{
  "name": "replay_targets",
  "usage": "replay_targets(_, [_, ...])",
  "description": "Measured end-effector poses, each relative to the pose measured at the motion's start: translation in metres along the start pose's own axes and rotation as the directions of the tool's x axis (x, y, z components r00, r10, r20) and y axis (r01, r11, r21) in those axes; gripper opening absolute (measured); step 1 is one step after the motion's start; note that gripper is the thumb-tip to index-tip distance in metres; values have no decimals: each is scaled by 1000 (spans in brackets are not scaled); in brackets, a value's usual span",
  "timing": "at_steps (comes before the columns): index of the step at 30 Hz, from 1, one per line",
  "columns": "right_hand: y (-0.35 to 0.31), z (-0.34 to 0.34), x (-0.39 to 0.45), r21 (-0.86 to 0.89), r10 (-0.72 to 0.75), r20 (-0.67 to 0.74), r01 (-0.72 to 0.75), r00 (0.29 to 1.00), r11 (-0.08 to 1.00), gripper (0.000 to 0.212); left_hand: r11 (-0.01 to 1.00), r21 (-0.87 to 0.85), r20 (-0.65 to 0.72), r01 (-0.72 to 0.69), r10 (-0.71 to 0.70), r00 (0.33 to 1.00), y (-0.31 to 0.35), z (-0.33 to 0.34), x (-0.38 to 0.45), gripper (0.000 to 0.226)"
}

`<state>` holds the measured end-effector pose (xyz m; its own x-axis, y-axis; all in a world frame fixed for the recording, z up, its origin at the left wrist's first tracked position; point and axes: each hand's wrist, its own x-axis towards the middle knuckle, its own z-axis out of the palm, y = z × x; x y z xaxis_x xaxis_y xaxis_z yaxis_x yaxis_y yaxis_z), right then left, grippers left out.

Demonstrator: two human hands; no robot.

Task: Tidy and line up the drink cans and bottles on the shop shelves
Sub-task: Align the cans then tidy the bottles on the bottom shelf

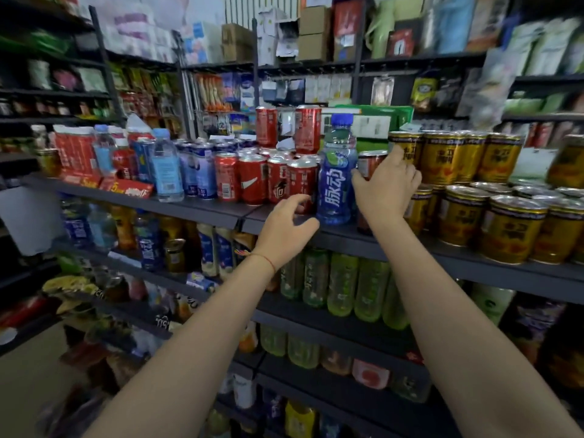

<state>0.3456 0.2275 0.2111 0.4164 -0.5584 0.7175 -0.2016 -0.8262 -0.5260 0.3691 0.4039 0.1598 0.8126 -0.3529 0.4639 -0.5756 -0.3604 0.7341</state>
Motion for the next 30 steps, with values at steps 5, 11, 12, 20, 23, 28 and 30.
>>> replay_targets(5, [-14,-20,-9,353,-3,81,-26,997,935,50,961,-270,103,-61,91,991,6,12,21,55])
replay_targets(11, [-36,-34,-13,744,104,316,-314,943,590,42,687,-684,423,246,99,901,29,21,22,29])
replay_targets(12, [-36,-38,-13,765,125,322,-335,939,549,43,654,-715,411,246,109,905,34,25,22,27])
replay_targets(20, [25,-110,1,802,152,265,-305,952,514,33,733,-679,243,-25,256,936,106,95,14,30])
replay_targets(23, [76,-156,14,798,152,197,-249,968,550,35,784,-618,145,-58,187,972,160,134,6,47])
replay_targets(28, [183,-235,35,751,142,38,-122,989,649,40,885,-327,-218,-331,270,938,233,220,-5,46])
replay_targets(30, [223,-261,45,721,142,-38,-71,989,689,46,858,-98,-204,-504,478,854,258,257,-5,28])
